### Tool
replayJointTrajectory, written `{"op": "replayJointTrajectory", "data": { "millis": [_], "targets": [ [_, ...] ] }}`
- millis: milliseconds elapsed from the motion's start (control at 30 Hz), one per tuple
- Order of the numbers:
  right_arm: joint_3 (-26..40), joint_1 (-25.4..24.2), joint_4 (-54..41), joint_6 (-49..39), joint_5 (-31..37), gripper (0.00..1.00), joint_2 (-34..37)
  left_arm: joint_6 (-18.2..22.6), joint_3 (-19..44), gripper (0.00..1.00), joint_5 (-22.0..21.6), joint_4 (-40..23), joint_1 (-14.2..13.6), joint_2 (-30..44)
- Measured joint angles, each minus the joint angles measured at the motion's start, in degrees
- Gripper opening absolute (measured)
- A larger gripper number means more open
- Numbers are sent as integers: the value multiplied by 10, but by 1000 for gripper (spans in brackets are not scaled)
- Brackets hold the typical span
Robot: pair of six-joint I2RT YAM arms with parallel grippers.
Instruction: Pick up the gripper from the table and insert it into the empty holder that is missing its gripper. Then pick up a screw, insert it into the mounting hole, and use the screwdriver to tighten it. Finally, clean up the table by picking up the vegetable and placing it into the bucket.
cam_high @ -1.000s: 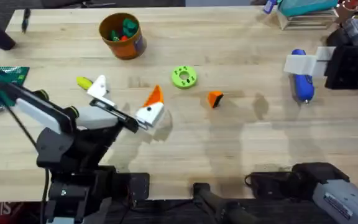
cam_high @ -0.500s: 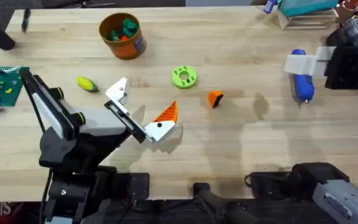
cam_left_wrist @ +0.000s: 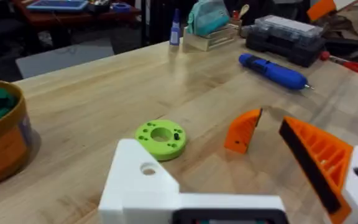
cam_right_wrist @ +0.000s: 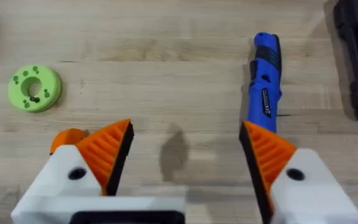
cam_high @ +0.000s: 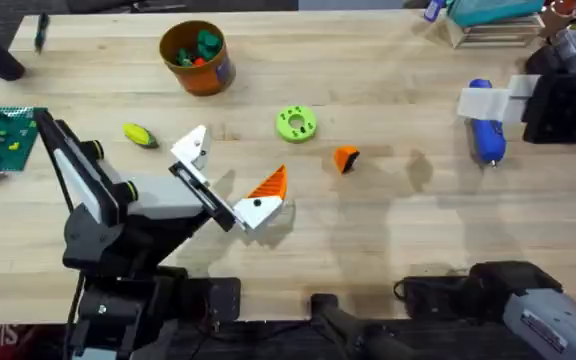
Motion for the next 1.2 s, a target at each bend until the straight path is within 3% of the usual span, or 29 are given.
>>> {"op": "replayJointTrajectory", "data": {
  "millis": [300,433,867,1200],
  "targets": [
    [0,2,-1,-10,-31,994,3,0,0,985,66,-6,0,0],
    [0,25,-12,-16,-58,992,28,0,0,985,87,-8,0,0],
    [50,221,-25,-8,-76,994,203,0,0,987,99,-10,0,0],
    [106,320,-22,23,-71,987,325,0,0,985,99,-10,0,0]
  ]
}}
